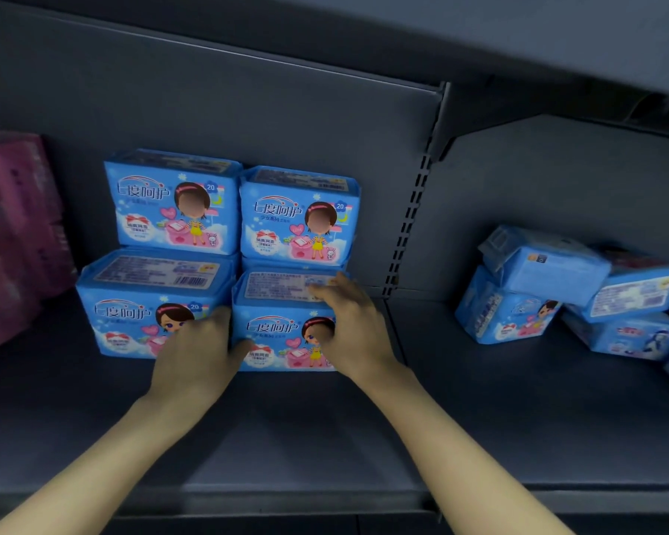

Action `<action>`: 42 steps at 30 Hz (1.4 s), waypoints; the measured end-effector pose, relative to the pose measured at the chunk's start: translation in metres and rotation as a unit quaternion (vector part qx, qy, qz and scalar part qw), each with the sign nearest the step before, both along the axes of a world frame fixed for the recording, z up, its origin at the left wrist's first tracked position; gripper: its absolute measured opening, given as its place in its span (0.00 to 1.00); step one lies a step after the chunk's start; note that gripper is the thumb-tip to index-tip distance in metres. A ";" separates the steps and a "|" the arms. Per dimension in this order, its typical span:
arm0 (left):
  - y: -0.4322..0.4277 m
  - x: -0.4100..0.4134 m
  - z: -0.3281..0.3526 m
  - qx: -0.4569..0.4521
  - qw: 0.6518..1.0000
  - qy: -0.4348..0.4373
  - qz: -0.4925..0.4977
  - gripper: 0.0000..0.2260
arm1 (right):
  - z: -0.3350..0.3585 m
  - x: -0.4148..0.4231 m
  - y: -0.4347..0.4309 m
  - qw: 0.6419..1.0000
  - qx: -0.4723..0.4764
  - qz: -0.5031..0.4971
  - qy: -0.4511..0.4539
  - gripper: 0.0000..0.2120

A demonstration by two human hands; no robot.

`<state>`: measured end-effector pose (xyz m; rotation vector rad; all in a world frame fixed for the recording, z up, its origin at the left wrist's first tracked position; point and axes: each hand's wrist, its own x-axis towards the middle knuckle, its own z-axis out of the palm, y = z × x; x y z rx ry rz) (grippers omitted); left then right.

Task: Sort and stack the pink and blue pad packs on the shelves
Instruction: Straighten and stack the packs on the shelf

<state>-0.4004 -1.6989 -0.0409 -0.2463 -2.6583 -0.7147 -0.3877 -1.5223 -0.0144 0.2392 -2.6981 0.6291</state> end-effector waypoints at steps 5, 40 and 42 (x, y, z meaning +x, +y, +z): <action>-0.002 -0.002 0.003 -0.018 1.000 0.007 -0.005 0.14 | -0.002 -0.003 -0.003 1.000 0.007 -0.013 0.001 0.22; -0.009 -0.013 0.004 -0.110 0.993 0.028 -0.042 0.12 | -0.008 -0.011 -0.010 0.998 0.013 -0.055 -0.016 0.23; -0.011 -0.013 0.004 -0.103 0.993 0.019 -0.052 0.11 | -0.008 -0.010 -0.010 0.998 0.014 -0.055 -0.019 0.23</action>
